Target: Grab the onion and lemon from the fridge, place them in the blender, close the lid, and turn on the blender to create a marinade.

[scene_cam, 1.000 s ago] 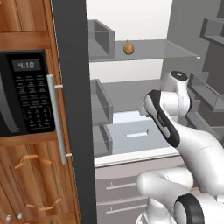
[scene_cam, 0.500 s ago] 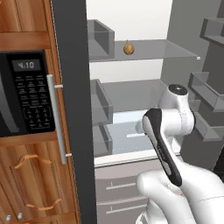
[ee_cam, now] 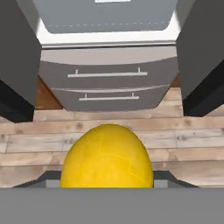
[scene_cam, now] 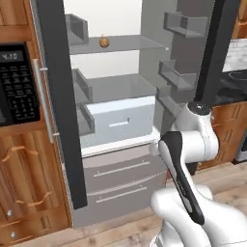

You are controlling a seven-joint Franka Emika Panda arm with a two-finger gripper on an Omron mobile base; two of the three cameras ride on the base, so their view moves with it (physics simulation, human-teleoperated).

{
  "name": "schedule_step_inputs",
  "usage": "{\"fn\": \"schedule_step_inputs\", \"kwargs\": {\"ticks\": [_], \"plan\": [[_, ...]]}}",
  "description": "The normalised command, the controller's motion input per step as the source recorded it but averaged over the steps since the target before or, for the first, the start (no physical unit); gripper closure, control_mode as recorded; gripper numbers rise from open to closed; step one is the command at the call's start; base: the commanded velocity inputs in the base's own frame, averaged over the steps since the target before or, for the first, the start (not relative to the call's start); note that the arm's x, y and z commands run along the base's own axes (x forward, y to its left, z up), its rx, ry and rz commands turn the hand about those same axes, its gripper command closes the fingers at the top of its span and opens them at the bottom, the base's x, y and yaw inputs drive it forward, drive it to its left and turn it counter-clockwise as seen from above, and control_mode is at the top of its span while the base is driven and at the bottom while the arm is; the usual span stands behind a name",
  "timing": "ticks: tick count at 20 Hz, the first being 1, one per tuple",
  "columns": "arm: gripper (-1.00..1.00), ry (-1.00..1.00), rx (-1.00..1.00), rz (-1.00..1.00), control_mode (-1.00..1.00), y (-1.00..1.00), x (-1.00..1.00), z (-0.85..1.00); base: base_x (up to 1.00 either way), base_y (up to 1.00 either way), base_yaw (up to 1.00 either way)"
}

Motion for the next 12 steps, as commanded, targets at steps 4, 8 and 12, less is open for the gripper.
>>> {"fn": "schedule_step_inputs", "kwargs": {"ticks": [4, 8, 12], "plan": [[1.0, 0.0, 0.0, 0.0, 1.0, 0.0, 0.0, 0.0, -0.77, 0.0, -0.67], [1.0, 0.0, 0.0, 0.0, 1.0, 0.0, 0.0, 0.0, -0.36, -0.02, -0.82], [1.0, 0.0, 0.0, 0.0, 1.0, 0.0, 0.0, 0.0, 0.0, -0.28, -0.8]]}}
